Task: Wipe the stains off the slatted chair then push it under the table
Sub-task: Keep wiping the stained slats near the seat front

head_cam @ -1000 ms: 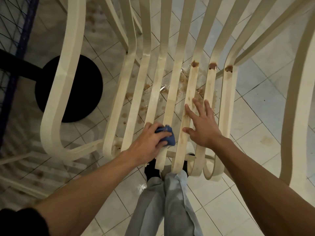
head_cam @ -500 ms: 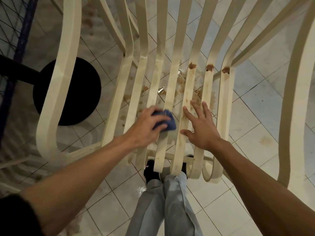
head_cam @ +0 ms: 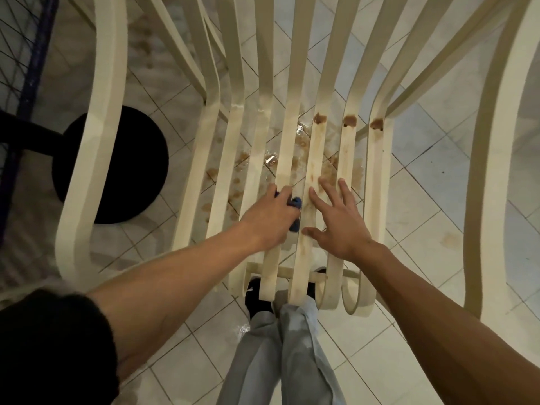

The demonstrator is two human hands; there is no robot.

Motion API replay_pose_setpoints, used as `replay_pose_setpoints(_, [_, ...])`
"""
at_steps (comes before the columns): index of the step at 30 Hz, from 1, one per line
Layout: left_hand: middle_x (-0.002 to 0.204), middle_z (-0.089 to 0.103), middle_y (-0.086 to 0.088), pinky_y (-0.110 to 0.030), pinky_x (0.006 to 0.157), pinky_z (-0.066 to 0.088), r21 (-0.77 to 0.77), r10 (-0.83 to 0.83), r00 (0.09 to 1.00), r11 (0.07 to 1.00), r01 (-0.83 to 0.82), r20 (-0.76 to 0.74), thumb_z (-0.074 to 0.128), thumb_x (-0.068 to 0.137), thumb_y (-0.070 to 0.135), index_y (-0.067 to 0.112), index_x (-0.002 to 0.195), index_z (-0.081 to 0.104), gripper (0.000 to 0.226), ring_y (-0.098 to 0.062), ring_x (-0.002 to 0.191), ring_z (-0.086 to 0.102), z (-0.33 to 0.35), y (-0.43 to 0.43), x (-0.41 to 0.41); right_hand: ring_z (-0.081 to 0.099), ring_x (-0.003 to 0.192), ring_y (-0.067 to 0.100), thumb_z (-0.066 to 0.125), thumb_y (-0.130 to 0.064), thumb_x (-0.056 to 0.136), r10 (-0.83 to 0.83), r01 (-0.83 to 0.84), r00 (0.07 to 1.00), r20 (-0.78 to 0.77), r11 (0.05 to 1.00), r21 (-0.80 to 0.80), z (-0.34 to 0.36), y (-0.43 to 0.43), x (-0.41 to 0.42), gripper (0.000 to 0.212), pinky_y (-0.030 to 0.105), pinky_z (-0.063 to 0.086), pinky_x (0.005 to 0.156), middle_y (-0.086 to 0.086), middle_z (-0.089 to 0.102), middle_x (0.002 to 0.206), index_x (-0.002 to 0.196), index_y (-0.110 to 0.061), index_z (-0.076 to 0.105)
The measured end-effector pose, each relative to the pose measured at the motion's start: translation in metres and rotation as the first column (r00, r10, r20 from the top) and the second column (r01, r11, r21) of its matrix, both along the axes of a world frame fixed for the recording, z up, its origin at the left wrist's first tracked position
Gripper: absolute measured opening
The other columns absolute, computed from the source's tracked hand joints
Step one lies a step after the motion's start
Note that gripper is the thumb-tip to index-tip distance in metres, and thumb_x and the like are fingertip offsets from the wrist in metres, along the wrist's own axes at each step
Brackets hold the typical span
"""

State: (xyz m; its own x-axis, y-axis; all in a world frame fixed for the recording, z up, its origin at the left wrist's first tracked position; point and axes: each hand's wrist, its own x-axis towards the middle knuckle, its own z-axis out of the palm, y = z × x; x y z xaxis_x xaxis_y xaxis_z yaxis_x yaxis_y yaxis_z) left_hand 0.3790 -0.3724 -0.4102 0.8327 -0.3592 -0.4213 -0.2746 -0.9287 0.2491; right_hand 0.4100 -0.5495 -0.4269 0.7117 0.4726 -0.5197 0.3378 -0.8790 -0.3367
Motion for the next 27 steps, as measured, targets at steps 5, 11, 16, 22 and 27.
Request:
replay_pose_setpoints(5, [0.124, 0.051, -0.01, -0.042, 0.094, 0.044, -0.327, 0.207, 0.978, 0.926, -0.188, 0.026, 0.055, 0.092, 0.023, 0.017, 0.112, 0.068, 0.025, -0.034, 0.106, 0.044, -0.011, 0.018, -0.071, -0.022, 0.147, 0.031, 0.056, -0.054, 0.092, 0.01, -0.01, 1.0, -0.009, 1.0, 0.003, 0.001, -0.001, 0.0, 0.086, 0.051, 0.003, 0.122, -0.003, -0.011, 0.164, 0.157, -0.026, 0.006])
replay_pose_setpoints(11, [0.126, 0.045, 0.002, -0.017, 0.102, 0.031, -0.505, 0.394, 0.918, 0.786, -0.358, -0.037, 0.057, 0.093, 0.03, 0.02, 0.118, 0.067, 0.029, -0.017, 0.113, 0.043, -0.012, 0.019, -0.128, -0.021, 0.147, 0.031, 0.057, -0.052, 0.092, 0.0, 0.0, 1.0, 0.001, 1.0, 0.016, -0.001, 0.0, -0.001, 0.085, 0.052, 0.001, 0.122, -0.002, -0.009, 0.164, 0.157, -0.026, 0.009])
replay_pose_setpoints(16, [0.127, 0.045, 0.002, -0.019, 0.106, 0.034, -0.516, 0.4, 0.917, 0.782, -0.35, -0.016, 0.064, 0.09, 0.021, 0.019, 0.118, 0.068, 0.029, -0.013, 0.119, 0.042, -0.009, 0.011, -0.168, -0.021, 0.148, 0.031, 0.057, -0.052, 0.092, -0.001, 0.001, 1.0, -0.004, 1.0, 0.001, -0.001, -0.001, 0.0, 0.085, 0.053, 0.001, 0.121, -0.003, -0.01, 0.164, 0.157, -0.027, 0.008])
replay_pose_setpoints(22, [0.126, 0.047, 0.005, -0.024, 0.102, 0.041, -0.467, 0.422, 0.904, 0.788, -0.401, -0.063, 0.066, 0.089, 0.021, 0.021, 0.118, 0.068, 0.029, -0.014, 0.119, 0.046, -0.006, 0.014, -0.197, -0.021, 0.147, 0.032, 0.052, -0.054, 0.094, 0.021, -0.02, 1.0, 0.005, 0.999, -0.025, 0.0, -0.001, -0.002, 0.084, 0.052, 0.001, 0.121, 0.0, -0.012, 0.164, 0.157, -0.026, 0.005])
replay_pose_setpoints(27, [0.125, 0.045, 0.014, -0.015, 0.103, 0.036, -0.468, 0.575, 0.809, 0.686, -0.557, -0.12, 0.073, 0.085, 0.017, 0.024, 0.113, 0.069, 0.029, -0.003, 0.12, 0.044, 0.006, 0.016, -0.187, -0.009, 0.15, 0.033, 0.051, -0.049, 0.096, -0.034, 0.036, 0.999, -0.029, 0.998, 0.053, 0.011, 0.0, -0.003, 0.069, 0.051, 0.006, 0.122, 0.003, -0.001, 0.164, 0.155, -0.025, 0.022])
